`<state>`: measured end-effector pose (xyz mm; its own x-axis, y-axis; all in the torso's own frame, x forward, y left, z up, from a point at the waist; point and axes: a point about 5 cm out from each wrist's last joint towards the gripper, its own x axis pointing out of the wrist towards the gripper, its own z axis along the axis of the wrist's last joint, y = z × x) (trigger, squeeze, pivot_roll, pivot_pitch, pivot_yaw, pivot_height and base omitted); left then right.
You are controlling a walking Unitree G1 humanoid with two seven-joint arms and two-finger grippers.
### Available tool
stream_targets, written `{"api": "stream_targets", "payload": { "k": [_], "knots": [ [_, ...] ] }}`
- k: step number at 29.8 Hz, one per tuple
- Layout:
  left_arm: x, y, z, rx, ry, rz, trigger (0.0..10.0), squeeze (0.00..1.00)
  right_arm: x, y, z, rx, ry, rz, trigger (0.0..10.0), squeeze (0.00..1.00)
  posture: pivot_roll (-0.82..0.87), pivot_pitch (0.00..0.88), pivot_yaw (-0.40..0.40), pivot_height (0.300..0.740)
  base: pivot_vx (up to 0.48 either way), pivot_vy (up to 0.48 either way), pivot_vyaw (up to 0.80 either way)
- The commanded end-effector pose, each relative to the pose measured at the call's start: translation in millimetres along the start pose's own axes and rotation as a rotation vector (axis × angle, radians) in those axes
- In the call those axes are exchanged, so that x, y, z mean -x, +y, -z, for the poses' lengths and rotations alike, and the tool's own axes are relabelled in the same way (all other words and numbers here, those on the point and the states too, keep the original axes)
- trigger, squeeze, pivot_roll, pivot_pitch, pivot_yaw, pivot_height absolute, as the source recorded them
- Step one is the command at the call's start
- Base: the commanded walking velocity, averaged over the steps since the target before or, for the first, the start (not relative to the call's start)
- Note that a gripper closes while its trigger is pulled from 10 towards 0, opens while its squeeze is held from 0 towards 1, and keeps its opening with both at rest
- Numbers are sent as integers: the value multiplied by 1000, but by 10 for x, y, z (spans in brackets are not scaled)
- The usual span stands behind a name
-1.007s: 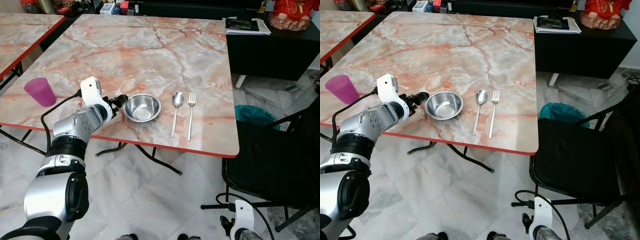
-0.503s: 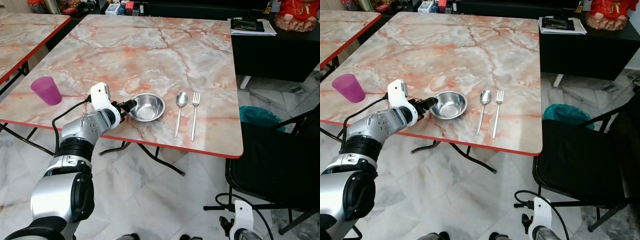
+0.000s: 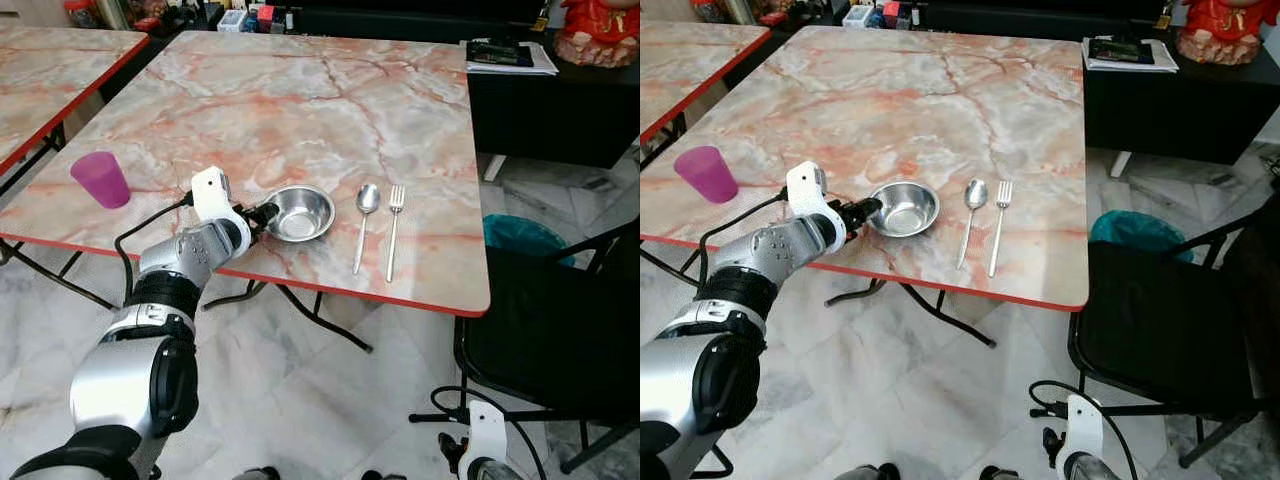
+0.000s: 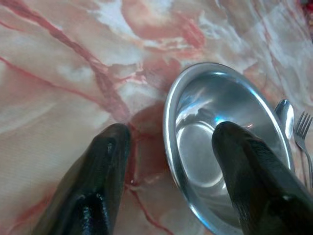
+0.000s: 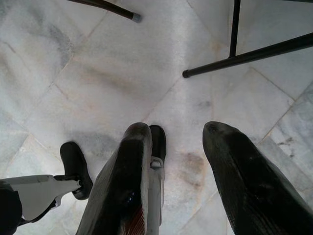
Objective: Setting the table
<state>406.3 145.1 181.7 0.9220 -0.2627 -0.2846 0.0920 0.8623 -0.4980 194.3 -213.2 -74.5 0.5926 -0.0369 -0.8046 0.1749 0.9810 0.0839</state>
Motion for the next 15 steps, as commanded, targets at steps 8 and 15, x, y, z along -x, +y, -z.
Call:
{"api": "stream_targets", "payload": {
  "k": [8, 15],
  "knots": [
    [-59, -97, 48, 70, -1, 6, 10000, 0, 3, 2, 28, -14, 5, 6, 10000, 0, -16, 143, 33, 736, 0, 0, 0],
    [-80, -133, 67, 62, 1, -2, 10000, 0, 3, 1, 31, -18, 5, 8, 10000, 0, -21, 151, 36, 736, 0, 0, 0]
  ]
}}
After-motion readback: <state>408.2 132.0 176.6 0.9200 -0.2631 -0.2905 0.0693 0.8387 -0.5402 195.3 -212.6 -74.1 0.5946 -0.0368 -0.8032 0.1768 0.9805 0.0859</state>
